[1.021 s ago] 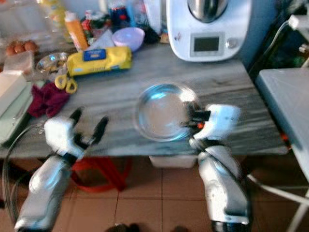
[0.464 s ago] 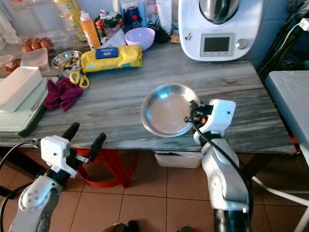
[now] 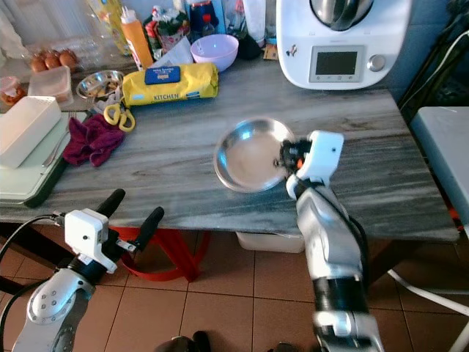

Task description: Setting the table

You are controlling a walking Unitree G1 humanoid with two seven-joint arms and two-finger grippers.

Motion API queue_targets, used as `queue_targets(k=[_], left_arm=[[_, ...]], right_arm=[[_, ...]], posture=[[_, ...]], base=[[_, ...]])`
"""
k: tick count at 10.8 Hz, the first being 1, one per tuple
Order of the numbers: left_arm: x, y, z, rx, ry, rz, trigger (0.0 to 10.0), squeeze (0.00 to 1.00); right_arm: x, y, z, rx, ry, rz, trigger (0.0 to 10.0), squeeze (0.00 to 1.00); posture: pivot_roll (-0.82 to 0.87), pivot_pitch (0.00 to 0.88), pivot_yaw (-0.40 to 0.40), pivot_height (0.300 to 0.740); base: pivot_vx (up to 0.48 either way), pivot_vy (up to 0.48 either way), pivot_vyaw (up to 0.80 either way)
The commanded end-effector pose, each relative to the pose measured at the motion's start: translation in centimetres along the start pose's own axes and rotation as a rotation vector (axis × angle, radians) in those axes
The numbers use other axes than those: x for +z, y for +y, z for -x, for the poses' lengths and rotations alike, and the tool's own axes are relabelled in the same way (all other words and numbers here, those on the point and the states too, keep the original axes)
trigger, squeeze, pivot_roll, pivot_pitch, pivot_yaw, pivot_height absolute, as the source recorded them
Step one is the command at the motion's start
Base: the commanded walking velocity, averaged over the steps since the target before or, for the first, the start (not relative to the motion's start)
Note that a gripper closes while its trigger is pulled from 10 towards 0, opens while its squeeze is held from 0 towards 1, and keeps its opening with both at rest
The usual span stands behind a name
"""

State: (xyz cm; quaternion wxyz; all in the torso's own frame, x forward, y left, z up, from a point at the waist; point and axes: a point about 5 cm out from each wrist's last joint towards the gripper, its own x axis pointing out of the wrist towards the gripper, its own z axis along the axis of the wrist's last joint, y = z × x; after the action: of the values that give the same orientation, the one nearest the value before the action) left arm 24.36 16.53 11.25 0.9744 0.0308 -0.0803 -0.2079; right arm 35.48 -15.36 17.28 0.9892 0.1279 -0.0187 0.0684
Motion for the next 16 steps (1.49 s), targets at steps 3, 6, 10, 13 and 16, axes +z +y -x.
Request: queue_targets(k=[3, 6, 10, 13, 16], left_arm=[[-1.1, -0.3, 0.4, -0.042, 0.037, 0.003, 10.0, 0.00], [-1.4, -0.5, 0.3, -0.042, 0.035, 0.011, 10.0, 0.00], [-1.6, -0.6, 0.1, -0.050, 0.030, 0.017, 10.0, 0.00], [-2.0, -0.6, 0.0, -0.051, 0.033, 0.020, 10.0, 0.00], [-1.5, -0.6, -0.3, -0.046, 0.018, 0.019, 10.0, 0.00]], right_arm=[[-1.2, 2.3, -1.7, 0.048, 0.056, -0.103, 10.0, 0.00], [-2.5, 3.5, -1.8, 0.070, 0.113, -0.064, 10.0, 0.00], [-4.6, 3.7, -1.2, 0.088, 0.231, 0.016, 10.0, 1.00], [-4.3, 3.3, -1.2, 0.078, 0.225, 0.013, 10.0, 1.00], [-2.4, 3.4, -0.9, 0.116, 0.099, 0.041, 10.0, 1.00]], posture=[[-0.05, 0.164, 0.108, 0.740], [-0.05, 0.156, 0.100, 0.740], [-0.06, 0.154, 0.099, 0.740], [-0.06, 0.151, 0.103, 0.740], [-0.07, 0.151, 0.099, 0.740]], base=[[0.000, 0.000, 0.00], [0.000, 0.000, 0.00], [0.000, 0.000, 0.00], [0.000, 0.000, 0.00], [0.000, 0.000, 0.00]])
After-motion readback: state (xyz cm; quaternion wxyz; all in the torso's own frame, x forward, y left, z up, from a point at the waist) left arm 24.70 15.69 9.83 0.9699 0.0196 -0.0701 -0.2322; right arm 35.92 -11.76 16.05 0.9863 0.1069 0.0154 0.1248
